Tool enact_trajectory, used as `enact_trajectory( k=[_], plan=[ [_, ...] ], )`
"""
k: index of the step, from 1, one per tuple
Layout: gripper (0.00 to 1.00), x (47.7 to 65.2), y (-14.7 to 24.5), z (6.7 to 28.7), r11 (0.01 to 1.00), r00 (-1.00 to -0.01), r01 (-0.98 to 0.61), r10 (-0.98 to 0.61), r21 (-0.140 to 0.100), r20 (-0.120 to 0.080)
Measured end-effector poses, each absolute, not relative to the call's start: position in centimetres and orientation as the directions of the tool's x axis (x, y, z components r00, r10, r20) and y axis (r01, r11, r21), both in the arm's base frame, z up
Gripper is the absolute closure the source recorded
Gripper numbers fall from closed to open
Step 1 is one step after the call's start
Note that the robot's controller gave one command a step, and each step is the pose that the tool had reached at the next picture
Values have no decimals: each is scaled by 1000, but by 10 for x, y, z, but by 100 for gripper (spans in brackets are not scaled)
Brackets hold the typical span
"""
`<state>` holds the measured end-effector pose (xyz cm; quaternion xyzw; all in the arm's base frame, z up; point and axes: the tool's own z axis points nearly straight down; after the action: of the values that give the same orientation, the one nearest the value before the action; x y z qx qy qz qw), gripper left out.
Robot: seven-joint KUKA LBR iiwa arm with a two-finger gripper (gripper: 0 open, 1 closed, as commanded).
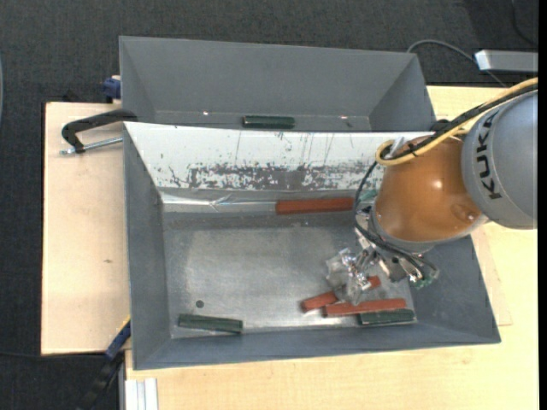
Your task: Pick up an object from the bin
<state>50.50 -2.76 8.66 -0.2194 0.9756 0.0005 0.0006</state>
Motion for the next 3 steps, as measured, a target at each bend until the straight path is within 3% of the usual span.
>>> enact_trajectory(
  k=[1,2,3],
  plan=[
    [100,541,-17,209,902,-902,-431,-431,-1,-6],
    [0,541,-17,209,902,-902,-431,-431,-1,-6],
    [0,541,-17,209,902,-902,-432,-432,0,-5]
  ],
)
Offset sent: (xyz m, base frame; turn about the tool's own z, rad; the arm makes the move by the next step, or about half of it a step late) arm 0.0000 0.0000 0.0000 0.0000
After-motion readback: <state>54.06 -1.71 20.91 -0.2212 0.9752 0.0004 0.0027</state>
